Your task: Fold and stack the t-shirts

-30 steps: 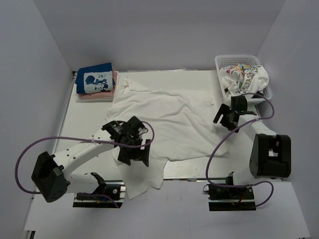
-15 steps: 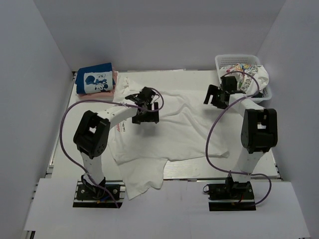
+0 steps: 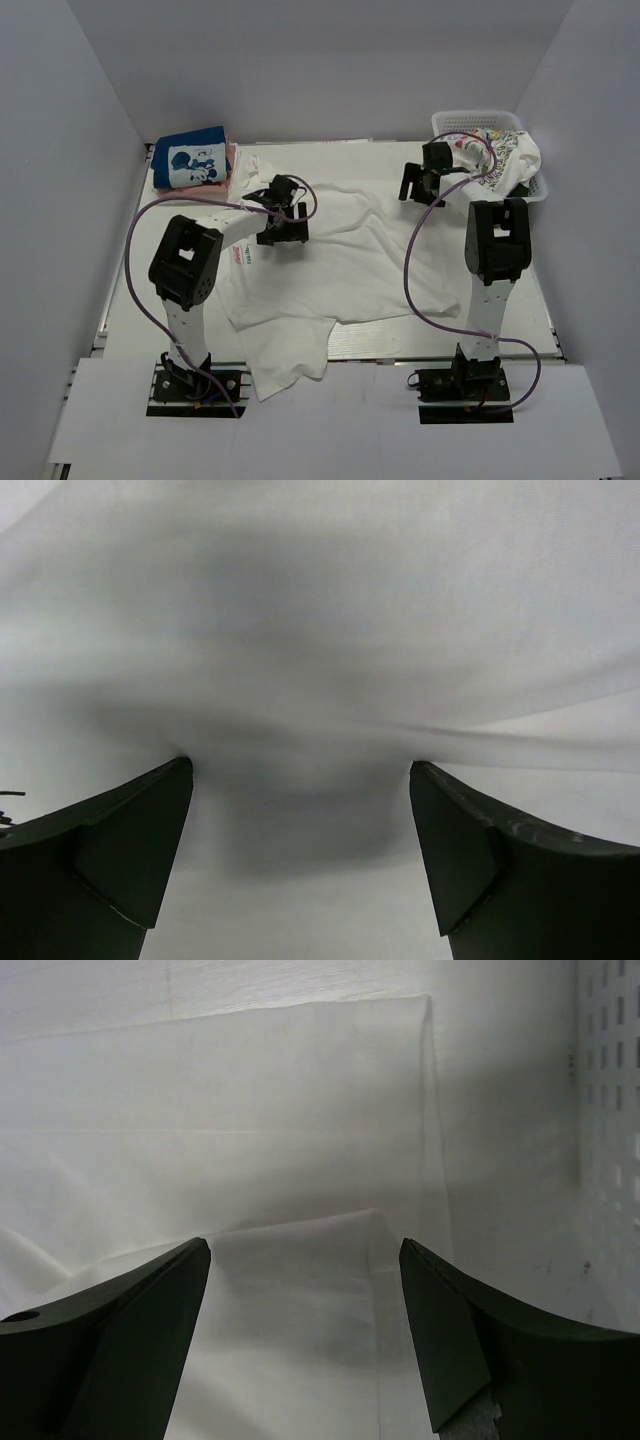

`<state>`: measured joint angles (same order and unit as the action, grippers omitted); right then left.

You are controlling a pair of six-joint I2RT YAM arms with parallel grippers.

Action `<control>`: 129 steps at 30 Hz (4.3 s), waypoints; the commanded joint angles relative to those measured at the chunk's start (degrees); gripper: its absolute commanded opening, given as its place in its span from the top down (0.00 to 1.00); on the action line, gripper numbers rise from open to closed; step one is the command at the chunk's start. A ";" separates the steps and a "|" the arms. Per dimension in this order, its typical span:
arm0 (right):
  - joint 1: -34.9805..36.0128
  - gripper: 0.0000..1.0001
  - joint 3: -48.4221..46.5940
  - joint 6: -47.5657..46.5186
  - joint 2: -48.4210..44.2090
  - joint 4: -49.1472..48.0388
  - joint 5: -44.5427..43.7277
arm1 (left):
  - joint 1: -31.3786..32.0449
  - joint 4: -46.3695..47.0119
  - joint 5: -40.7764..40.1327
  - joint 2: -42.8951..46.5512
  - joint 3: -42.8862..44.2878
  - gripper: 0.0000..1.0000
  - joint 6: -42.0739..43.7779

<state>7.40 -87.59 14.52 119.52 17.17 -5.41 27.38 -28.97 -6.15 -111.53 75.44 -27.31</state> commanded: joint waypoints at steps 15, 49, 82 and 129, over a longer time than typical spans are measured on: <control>2.71 0.21 -2.67 -0.73 2.20 2.34 -13.42 | -2.59 2.96 1.67 2.36 -6.97 0.00 0.42; 1.75 1.00 -17.26 -3.62 5.71 4.01 -16.47 | -3.11 3.57 1.76 0.17 -8.03 0.00 -0.11; 6.14 0.10 -0.40 4.90 -6.58 4.54 -6.98 | -3.03 3.04 1.77 -9.40 22.00 0.00 4.37; 9.21 0.10 33.68 6.83 -40.92 -7.93 0.75 | -6.46 -4.85 11.87 28.26 -12.47 0.00 -8.00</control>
<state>17.02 -60.64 16.84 83.29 13.08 -5.08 21.32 -25.50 10.35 -88.86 74.04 -26.22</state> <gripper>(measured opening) 0.904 0.995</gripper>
